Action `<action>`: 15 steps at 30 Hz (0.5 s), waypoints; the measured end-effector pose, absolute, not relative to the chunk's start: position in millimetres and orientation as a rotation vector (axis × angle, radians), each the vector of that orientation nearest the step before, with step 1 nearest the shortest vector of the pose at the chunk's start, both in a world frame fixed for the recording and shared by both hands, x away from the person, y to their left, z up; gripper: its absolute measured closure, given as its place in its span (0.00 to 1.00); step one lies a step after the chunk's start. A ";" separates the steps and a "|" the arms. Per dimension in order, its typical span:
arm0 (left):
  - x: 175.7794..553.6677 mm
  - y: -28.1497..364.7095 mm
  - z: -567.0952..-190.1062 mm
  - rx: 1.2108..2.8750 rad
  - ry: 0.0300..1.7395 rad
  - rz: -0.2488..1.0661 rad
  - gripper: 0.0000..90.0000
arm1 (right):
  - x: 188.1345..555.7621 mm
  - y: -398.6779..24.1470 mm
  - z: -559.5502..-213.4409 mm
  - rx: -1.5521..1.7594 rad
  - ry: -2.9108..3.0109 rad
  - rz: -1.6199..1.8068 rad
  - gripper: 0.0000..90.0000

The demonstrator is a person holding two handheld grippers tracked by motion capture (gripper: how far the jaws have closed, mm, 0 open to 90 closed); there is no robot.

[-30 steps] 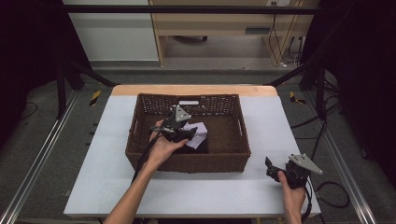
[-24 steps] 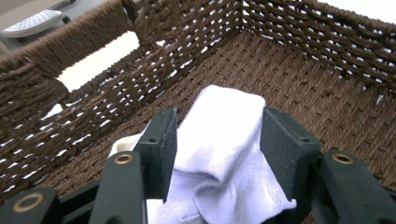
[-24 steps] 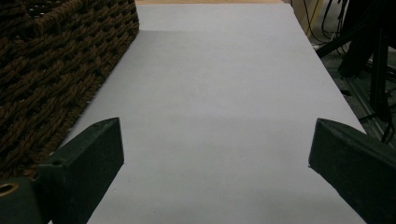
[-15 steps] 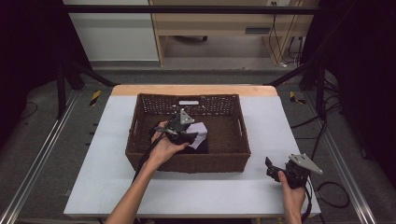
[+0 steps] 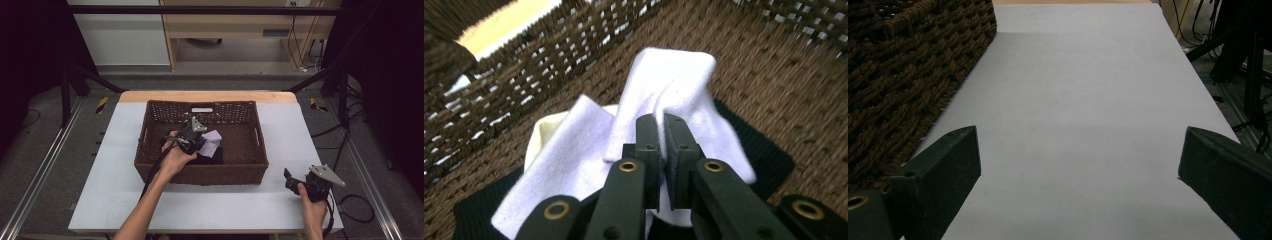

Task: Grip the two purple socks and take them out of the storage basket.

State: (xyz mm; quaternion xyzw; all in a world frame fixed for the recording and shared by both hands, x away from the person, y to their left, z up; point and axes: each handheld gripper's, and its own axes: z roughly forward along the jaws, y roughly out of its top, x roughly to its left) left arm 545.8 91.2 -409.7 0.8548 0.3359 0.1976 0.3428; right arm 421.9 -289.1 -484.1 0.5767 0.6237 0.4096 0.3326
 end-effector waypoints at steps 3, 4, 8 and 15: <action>544.9 96.3 -404.6 2.147 0.883 0.492 0.96 | 421.9 -289.3 -484.1 1.507 1.631 1.069 0.04; 544.5 97.6 -403.0 2.127 0.884 0.498 0.96 | 421.8 -289.2 -484.1 1.510 1.627 1.072 0.04; 544.6 101.9 -397.3 2.052 0.890 0.477 0.96 | 422.1 -289.8 -484.2 1.509 1.627 1.074 0.04; 544.4 109.3 -385.4 1.963 0.888 0.493 0.96 | 421.9 -289.8 -484.2 1.510 1.624 1.075 0.04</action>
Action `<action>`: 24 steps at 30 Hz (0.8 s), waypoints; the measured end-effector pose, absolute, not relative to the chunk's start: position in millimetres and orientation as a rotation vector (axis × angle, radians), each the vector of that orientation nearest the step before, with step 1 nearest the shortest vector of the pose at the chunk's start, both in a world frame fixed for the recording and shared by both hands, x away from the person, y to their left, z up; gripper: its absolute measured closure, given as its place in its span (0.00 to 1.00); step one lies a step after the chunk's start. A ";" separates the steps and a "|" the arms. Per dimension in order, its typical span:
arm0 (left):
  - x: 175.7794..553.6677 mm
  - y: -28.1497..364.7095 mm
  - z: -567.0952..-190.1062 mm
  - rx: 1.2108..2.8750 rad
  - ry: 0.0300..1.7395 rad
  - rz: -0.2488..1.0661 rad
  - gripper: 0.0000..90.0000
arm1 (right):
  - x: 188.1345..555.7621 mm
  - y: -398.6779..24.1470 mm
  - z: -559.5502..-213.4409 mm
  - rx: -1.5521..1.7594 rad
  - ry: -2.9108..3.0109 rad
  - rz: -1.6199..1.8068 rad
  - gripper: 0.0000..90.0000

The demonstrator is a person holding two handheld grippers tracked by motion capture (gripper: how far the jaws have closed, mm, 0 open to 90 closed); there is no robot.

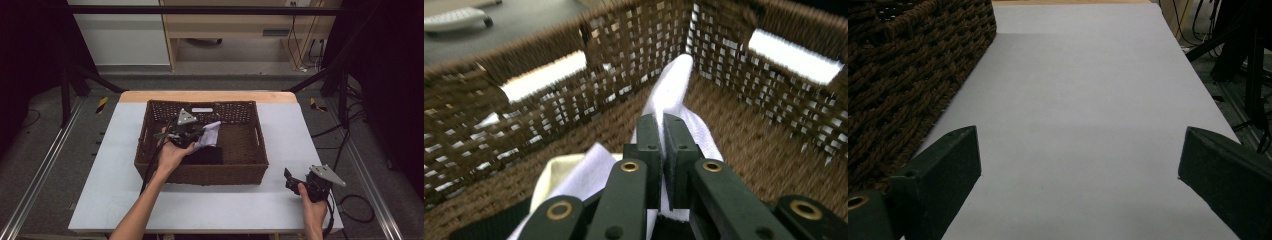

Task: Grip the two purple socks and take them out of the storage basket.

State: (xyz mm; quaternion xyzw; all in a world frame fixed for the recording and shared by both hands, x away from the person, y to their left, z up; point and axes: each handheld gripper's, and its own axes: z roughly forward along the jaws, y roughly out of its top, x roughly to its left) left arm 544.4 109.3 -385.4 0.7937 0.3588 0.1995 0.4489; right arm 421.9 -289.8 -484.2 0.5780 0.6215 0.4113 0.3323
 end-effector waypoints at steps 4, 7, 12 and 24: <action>538.9 113.7 -370.1 1.887 0.869 0.523 0.96 | 421.9 -289.9 -484.2 1.511 1.623 1.075 0.04; 534.2 117.2 -357.0 1.848 0.855 0.543 0.96 | 421.9 -289.9 -484.2 1.512 1.623 1.074 0.04; 523.7 122.1 -333.8 1.790 0.822 0.558 0.96 | 421.9 -290.0 -484.2 1.513 1.622 1.075 0.04; 495.0 132.8 -299.4 1.734 0.773 0.524 0.96 | 422.0 -289.9 -484.2 1.515 1.623 1.074 0.04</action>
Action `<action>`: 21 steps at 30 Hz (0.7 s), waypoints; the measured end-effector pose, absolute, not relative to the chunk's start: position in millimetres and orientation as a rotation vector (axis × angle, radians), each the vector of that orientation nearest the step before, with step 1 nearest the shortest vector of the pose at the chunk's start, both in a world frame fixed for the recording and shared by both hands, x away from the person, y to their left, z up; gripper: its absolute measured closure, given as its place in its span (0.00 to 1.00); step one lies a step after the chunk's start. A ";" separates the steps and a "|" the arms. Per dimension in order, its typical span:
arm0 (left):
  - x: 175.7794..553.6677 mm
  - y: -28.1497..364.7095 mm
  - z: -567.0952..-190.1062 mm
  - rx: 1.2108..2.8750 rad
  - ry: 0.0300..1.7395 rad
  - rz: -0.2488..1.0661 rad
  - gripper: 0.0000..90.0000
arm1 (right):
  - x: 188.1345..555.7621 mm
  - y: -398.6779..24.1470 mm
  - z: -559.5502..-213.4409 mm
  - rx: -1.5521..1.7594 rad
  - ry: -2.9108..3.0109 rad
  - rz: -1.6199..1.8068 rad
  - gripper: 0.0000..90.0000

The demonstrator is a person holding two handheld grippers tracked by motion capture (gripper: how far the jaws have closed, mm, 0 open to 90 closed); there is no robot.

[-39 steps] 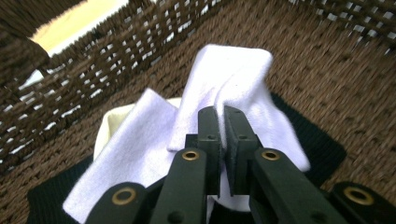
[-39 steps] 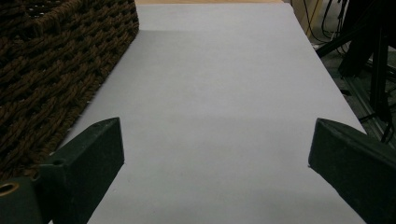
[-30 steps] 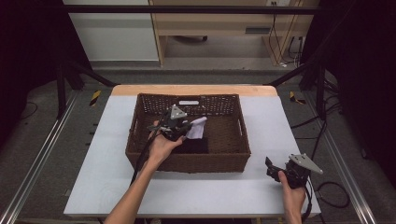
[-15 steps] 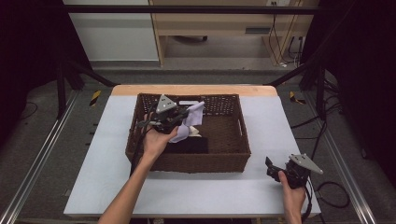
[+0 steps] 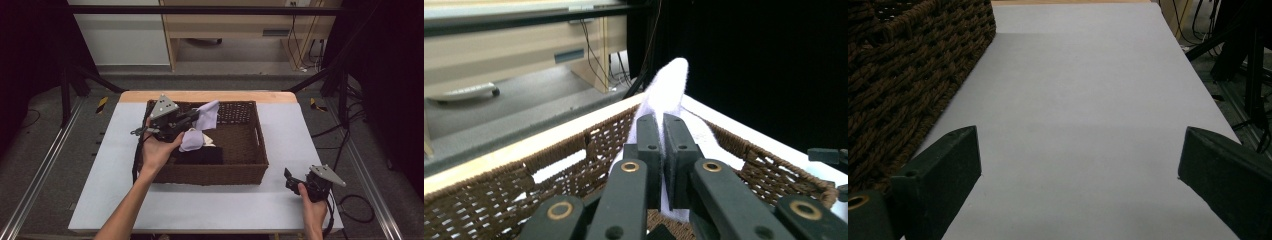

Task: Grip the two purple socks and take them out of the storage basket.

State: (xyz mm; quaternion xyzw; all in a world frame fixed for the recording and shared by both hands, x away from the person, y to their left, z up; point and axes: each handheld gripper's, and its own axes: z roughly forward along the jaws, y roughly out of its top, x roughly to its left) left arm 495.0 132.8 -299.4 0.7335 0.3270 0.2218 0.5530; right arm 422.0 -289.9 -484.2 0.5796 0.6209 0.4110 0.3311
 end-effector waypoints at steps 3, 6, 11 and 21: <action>488.1 137.2 -294.2 1.726 0.765 0.530 0.96 | 422.4 -289.9 -484.3 1.514 1.625 1.077 0.04; 479.2 142.3 -288.8 1.715 0.753 0.534 0.96 | 422.0 -290.0 -484.2 1.514 1.624 1.076 0.04; 459.5 153.0 -279.2 1.695 0.714 0.538 0.96 | 422.0 -289.9 -484.2 1.513 1.623 1.071 0.04; 427.1 171.9 -272.2 1.696 0.675 0.557 0.96 | 422.2 -290.0 -484.3 1.519 1.621 1.070 0.05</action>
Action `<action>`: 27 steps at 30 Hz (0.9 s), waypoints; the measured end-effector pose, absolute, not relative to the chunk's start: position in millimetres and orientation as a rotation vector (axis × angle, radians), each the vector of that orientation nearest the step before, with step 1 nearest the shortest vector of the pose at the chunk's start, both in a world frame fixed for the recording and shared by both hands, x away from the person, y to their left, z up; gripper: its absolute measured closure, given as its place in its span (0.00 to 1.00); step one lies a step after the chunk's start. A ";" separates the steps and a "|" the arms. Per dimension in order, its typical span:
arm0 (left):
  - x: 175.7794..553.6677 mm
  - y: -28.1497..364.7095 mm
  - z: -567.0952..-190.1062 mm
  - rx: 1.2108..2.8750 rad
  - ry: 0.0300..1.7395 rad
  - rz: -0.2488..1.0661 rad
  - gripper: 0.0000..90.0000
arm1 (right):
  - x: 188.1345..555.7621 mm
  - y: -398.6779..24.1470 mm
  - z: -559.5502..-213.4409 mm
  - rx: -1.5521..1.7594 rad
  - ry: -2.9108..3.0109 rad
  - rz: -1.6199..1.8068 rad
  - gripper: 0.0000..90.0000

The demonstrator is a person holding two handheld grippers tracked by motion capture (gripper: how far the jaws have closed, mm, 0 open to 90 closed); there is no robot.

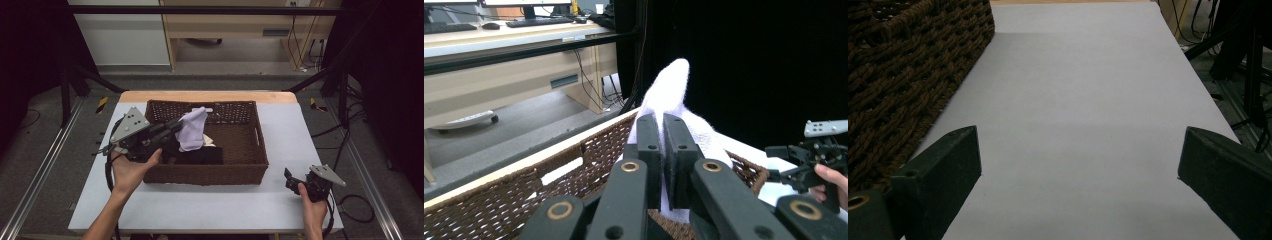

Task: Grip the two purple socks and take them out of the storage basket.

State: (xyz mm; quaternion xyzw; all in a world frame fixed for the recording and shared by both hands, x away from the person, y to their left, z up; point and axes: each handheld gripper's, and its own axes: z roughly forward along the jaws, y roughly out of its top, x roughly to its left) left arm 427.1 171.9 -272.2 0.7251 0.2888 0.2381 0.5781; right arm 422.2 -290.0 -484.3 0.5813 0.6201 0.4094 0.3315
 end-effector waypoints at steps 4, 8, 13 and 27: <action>416.3 179.0 -274.9 1.691 0.669 0.552 0.96 | 422.4 -290.1 -484.4 1.518 1.620 1.071 0.05; 406.3 184.6 -277.1 1.686 0.654 0.539 0.96 | 422.5 -289.9 -484.5 1.518 1.621 1.071 0.05; 394.5 188.8 -281.0 1.702 0.635 0.523 0.96 | 422.6 -289.8 -484.4 1.519 1.623 1.069 0.05; 356.9 205.4 -304.9 1.727 0.608 0.467 0.96 | 422.6 -289.6 -484.5 1.517 1.621 1.060 0.05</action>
